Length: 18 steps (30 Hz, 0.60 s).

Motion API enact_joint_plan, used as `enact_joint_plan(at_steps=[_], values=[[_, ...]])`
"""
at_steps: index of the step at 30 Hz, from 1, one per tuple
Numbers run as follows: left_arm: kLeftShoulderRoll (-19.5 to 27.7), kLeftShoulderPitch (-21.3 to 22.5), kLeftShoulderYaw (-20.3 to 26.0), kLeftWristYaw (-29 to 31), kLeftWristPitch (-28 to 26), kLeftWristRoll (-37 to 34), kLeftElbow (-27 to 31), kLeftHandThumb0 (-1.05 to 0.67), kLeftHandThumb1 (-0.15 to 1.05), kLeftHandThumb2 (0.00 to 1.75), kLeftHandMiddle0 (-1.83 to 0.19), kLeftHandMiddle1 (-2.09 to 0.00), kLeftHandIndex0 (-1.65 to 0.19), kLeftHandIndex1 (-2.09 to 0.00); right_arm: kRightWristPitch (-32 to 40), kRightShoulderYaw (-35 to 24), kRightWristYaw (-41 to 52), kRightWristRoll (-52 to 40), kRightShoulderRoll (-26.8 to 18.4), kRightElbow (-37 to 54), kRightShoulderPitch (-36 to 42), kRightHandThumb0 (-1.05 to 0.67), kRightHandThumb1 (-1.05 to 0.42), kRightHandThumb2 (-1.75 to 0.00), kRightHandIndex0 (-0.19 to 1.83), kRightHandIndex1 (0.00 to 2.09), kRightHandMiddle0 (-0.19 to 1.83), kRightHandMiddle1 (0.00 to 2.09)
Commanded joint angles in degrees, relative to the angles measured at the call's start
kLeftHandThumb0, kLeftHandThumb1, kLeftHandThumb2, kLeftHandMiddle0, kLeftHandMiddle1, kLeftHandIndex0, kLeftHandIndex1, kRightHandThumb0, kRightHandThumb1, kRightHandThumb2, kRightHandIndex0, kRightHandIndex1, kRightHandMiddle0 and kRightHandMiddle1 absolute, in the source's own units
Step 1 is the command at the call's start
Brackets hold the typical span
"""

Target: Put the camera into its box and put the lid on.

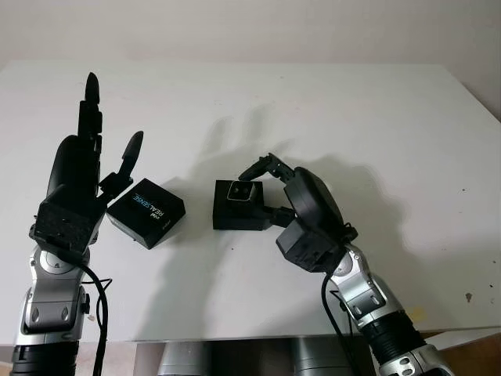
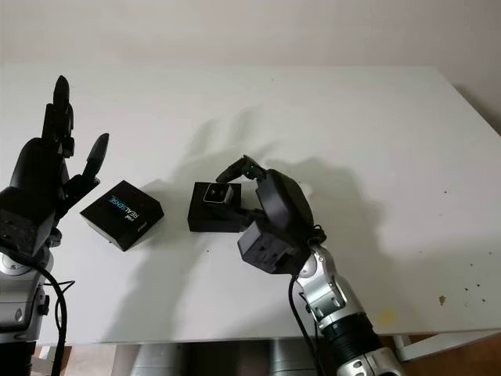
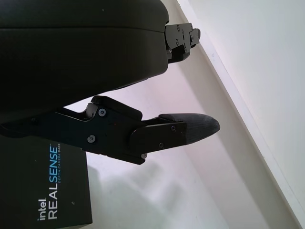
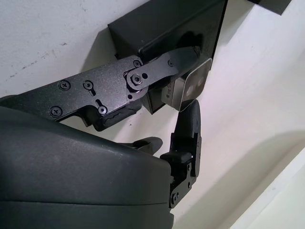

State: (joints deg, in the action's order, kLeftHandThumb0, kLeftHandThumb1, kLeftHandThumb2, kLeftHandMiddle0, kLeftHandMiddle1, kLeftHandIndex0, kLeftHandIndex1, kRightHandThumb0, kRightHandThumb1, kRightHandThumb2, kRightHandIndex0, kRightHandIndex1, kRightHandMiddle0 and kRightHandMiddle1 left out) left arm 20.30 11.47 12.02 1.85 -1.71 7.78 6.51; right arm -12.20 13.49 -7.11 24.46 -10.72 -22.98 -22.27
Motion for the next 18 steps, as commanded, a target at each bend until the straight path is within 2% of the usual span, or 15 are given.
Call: enact_joint_plan(at_steps=[1,15,18], values=[[-0.1,-0.1,0.2,-0.4,-0.3,-0.1,0.9,-0.62,1.05,0.5,0.16,-0.05,0.15,-0.06,-0.4,-1.3,1.3,-2.2,0.1,-0.9,-1.2,-0.44,-0.97,-0.06,0.38,0.04,0.33,1.47],[-0.2,-0.2,0.2,-0.7,-1.5,-0.1,1.4,-0.64,1.05,0.49,0.14,-0.06,0.15,-0.06,-2.8,-3.9,6.1,-9.4,0.8,-4.6,-2.4,-0.45,-0.97,-0.05,0.35,0.04,0.31,1.51],[-0.1,-0.2,0.1,-0.6,-1.4,0.0,1.4,-0.63,1.05,0.49,0.14,-0.06,0.15,-0.06,-5.2,-4.3,8.2,-11.2,0.5,-6.2,-3.1,-0.45,-0.97,-0.05,0.35,0.04,0.31,1.51]])
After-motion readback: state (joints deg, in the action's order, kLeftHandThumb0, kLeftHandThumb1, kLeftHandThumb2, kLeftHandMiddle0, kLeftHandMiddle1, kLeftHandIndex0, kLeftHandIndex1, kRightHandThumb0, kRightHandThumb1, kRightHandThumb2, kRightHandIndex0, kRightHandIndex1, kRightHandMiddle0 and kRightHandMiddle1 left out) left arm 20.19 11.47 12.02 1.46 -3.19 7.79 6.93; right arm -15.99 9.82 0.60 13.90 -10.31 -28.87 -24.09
